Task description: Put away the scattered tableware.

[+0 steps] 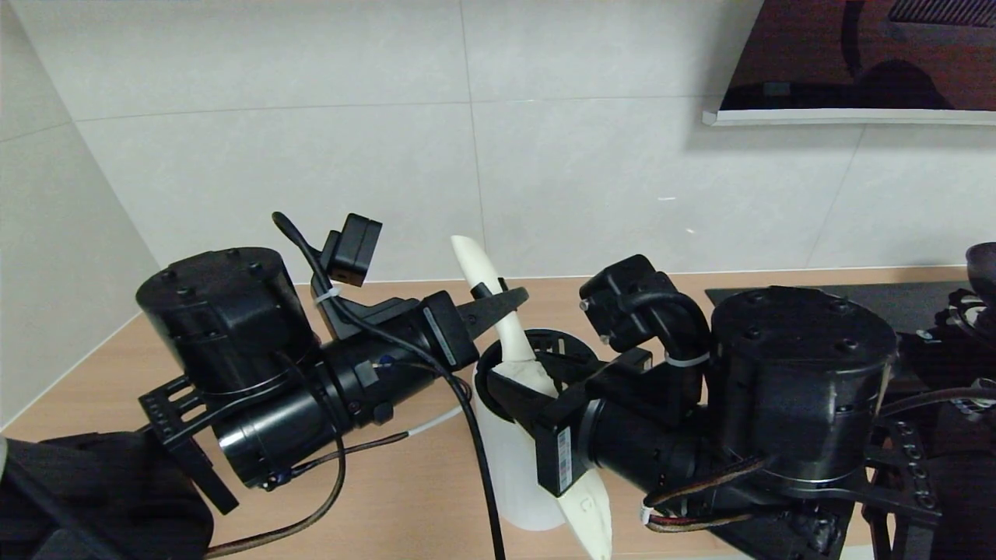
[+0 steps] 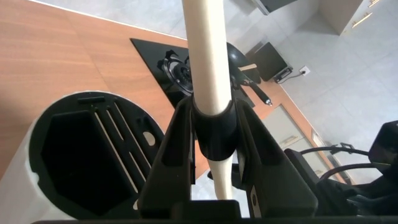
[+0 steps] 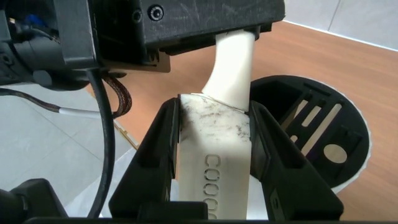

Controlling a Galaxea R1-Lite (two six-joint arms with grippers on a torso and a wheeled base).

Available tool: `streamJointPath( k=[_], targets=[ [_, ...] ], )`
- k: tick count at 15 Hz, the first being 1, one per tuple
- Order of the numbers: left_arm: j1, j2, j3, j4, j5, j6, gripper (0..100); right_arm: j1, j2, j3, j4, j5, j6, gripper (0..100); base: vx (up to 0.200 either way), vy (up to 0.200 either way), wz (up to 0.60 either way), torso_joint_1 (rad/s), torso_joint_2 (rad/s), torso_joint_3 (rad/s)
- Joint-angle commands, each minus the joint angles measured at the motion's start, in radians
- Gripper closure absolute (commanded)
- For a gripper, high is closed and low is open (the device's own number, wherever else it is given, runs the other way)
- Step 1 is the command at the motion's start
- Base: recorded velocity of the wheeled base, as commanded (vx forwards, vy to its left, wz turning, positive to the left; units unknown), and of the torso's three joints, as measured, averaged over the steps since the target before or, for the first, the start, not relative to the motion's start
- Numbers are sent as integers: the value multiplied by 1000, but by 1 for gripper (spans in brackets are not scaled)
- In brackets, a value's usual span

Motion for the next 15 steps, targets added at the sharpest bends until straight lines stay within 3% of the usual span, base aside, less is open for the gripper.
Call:
streamJointPath(
  k=[1,4,5,11,14,15],
  targets=[
    [0,-7,3,1,-2,0,100,-2,-6,0,-2,-1,1,100,0,0,0,0,0,0],
    [0,-7,4,1,-4,0,100,-5,-4,1,-2,-1,1,100,0,0,0,0,0,0],
    [-2,-7,4,1,-2,1,100,-5,-4,0,-2,-2,1,0,0,0,0,0,0,0],
    [-2,-53,-11,15,4,3,100,-28,-47,0,-2,1,2,0,0,0,0,0,0,0],
    [-2,-111,-51,109,9,3,100,-92,-83,-11,3,2,2,0,0,0,0,0,0,0],
    [-2,-143,-105,210,58,3,100,-131,-115,-25,10,2,2,0,0,0,0,0,0,0]
  ],
)
